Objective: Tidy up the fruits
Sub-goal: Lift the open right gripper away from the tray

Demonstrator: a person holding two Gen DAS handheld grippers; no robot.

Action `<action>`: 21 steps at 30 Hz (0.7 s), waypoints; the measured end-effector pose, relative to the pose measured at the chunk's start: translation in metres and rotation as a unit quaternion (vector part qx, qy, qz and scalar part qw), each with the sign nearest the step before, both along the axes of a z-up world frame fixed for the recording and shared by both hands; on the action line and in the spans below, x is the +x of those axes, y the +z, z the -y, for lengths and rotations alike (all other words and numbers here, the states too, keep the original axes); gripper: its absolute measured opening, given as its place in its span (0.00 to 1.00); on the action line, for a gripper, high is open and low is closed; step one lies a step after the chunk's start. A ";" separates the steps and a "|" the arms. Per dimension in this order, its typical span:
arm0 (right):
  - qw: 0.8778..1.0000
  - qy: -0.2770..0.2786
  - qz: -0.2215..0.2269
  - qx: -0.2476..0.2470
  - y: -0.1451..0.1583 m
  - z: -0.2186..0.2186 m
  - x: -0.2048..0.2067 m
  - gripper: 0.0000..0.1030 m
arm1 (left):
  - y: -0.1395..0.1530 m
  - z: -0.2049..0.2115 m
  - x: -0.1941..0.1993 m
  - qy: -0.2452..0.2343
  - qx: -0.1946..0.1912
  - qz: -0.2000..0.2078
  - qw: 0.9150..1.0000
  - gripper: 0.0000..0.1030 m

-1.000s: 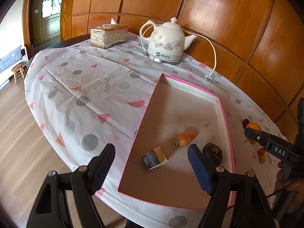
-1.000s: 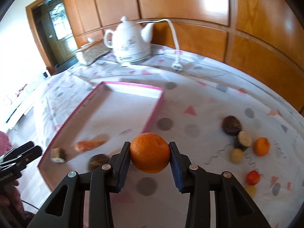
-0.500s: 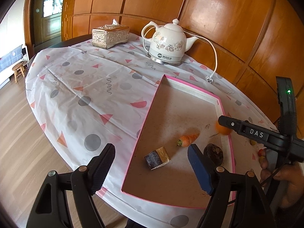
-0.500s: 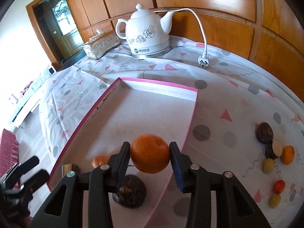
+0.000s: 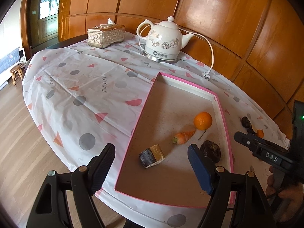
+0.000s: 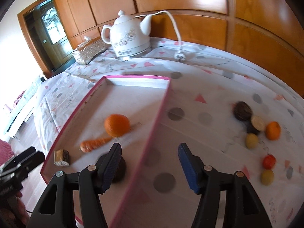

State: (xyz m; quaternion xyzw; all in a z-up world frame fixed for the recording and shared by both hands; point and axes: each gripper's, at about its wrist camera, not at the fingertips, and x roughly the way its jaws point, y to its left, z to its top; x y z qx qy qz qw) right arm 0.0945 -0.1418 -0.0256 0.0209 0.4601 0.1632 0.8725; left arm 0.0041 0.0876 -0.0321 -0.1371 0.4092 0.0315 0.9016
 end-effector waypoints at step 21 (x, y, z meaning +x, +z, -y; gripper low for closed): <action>0.966 -0.238 0.046 -0.094 -0.011 0.148 -0.083 0.61 | 0.014 0.047 -0.001 -0.067 0.035 0.013 0.997 0.77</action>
